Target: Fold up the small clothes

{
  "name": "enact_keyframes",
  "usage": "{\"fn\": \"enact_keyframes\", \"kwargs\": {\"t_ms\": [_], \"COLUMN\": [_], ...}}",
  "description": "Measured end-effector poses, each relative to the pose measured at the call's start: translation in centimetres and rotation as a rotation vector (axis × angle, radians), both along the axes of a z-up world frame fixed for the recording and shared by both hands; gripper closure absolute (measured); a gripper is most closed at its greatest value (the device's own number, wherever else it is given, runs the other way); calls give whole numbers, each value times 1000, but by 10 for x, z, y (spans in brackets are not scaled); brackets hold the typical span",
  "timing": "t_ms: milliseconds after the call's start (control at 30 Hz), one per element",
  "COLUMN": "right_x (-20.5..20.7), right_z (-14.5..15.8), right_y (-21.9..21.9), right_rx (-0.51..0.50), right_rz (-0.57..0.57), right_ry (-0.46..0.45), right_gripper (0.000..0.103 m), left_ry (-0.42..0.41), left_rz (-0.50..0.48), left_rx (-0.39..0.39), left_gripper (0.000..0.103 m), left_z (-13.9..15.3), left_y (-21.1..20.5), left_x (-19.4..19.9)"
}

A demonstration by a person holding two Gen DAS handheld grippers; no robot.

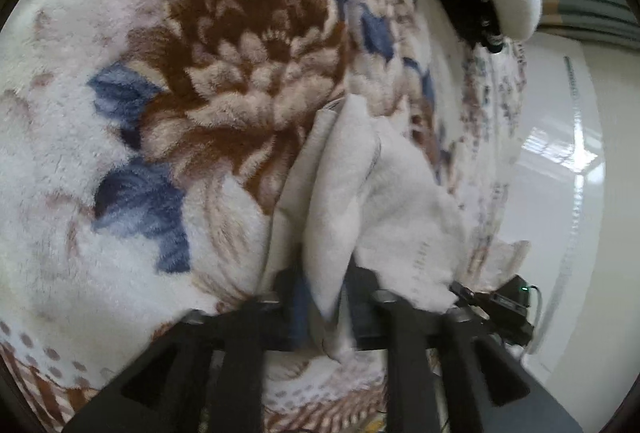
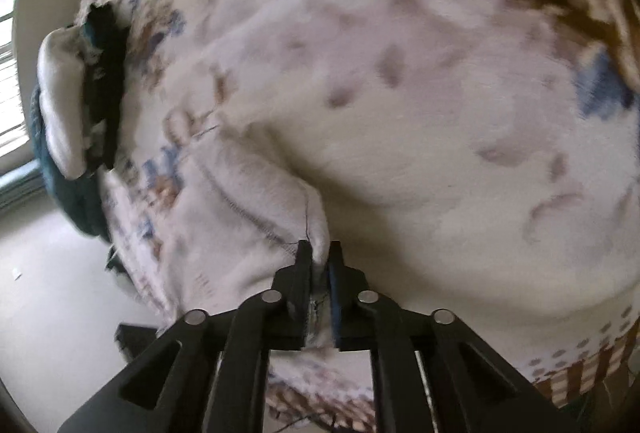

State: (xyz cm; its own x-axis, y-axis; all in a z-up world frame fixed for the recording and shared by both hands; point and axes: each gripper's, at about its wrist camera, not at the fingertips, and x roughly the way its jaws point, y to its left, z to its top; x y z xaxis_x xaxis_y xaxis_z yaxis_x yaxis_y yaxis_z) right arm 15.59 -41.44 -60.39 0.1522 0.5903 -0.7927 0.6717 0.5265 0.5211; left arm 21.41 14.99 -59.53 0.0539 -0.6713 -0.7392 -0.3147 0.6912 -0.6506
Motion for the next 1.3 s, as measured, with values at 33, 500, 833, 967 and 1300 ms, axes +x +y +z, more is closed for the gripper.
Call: {"fn": "enact_keyframes", "kwargs": {"t_ms": [33,500,833,967,1300], "right_x": [2,22,28,34,108], "right_z": [2,-48,-24,7,129], "right_y": [-1,29,54,60,85], "right_rx": [27,241,172,148,64], "right_rz": [9,192,193,194,183], "right_ry": [-20,-83,-149,-186,-334], "right_gripper": [60,39,81,82,82], "left_ry": [-9,-5,-82,-128,-272], "left_rz": [9,-1,-21,-52,-88], "left_rx": [-16,-137,-111,-121,-154], "left_gripper": [47,39,86,86,86], "left_z": [1,-34,-3,24,119], "left_y": [3,-34,-50,-53,-35], "left_x": [-1,3,16,32,132]}}
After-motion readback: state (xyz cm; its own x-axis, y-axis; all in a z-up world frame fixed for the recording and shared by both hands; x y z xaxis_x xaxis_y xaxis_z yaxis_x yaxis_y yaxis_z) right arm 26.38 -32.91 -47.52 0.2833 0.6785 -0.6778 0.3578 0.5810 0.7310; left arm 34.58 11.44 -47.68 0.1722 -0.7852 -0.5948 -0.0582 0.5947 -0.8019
